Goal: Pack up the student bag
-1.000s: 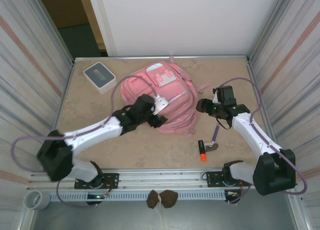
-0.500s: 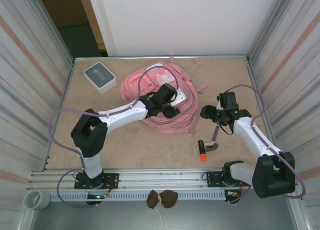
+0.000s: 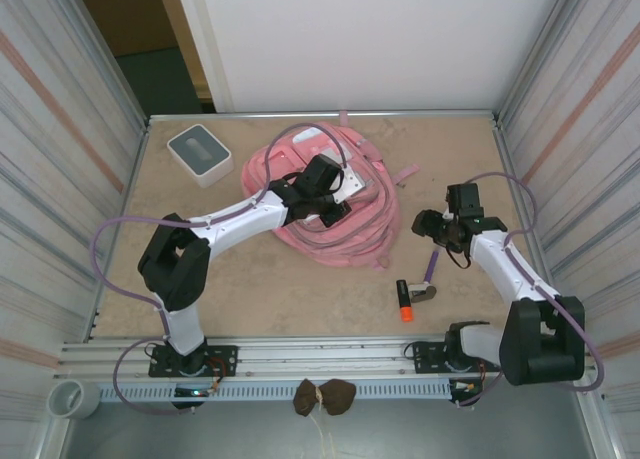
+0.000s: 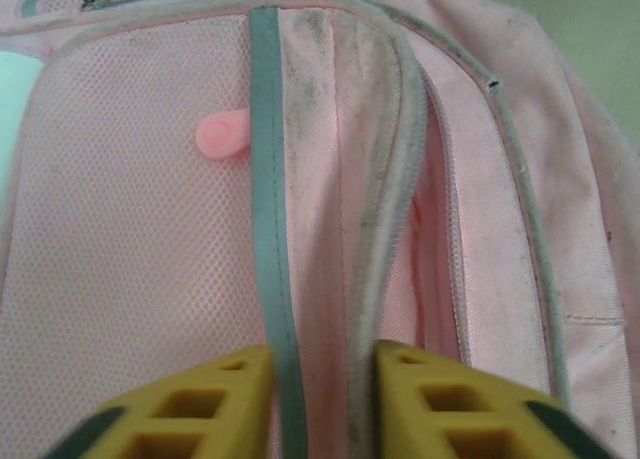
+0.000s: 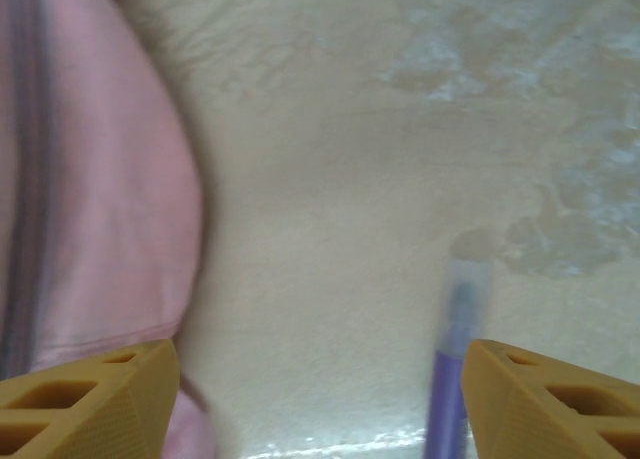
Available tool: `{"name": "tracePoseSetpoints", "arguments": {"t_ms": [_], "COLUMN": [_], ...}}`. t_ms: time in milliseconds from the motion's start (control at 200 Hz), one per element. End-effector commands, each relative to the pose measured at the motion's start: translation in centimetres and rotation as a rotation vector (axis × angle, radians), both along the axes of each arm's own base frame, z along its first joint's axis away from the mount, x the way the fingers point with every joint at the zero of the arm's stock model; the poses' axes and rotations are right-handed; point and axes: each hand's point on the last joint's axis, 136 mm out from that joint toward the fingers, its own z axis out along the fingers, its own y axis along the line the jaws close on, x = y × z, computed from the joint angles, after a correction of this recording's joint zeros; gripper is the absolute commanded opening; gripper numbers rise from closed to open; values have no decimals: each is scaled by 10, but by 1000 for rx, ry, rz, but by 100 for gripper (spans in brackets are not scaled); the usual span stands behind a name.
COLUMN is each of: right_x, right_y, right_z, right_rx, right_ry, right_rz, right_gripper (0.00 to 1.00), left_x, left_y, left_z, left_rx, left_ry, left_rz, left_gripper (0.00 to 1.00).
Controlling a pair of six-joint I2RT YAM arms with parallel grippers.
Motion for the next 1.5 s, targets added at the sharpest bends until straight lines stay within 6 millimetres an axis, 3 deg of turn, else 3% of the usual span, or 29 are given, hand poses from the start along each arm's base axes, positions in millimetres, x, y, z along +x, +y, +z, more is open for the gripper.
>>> {"name": "tracePoseSetpoints", "arguments": {"t_ms": [0, 95, 240, 381, 601, 751, 832, 997, 1137, 1363, 1493], "right_x": [-13, -14, -21, -34, -44, -41, -35, -11, 8, 23, 36], "right_y": [-13, -13, -14, -15, -16, -12, -13, -19, -4, 84, 142], "right_z": [-24, -32, -44, -61, -73, -78, -73, -34, 27, 116, 143], "right_rx": [-9, 7, 8, -13, -59, -55, -62, -94, 7, 352, 469], "right_ry": [99, 136, 202, 279, 323, 336, 311, 180, -29, -271, -332], "right_rz": [-67, -84, -104, -127, -144, -134, -134, -129, -109, 42, 119], "right_gripper": [69, 65, 54, 53, 51, 34, 20, 7, 4, 4, 5], "left_x": [8, 5, 2, -1, -5, -1, 0, 5, 11, 20, 26], "left_y": [6, 5, 4, 4, 3, 9, 12, 22, 30, 31, 28], "left_z": [15, 21, 43, 61, 69, 80, 85, 94, 107, 130, 137], "left_rx": [-11, -30, -101, -160, -194, -221, -241, -288, -374, -458, -466], "left_ry": [-15, -11, -45, -76, -80, -95, -92, -82, -61, -60, -55], "left_rz": [15, 5, 8, 9, 0, 27, 38, 78, 116, 127, 138], "left_gripper": [16, 0, 0, 0, 0, 0, 0, 0, 0, 0, 0]}}
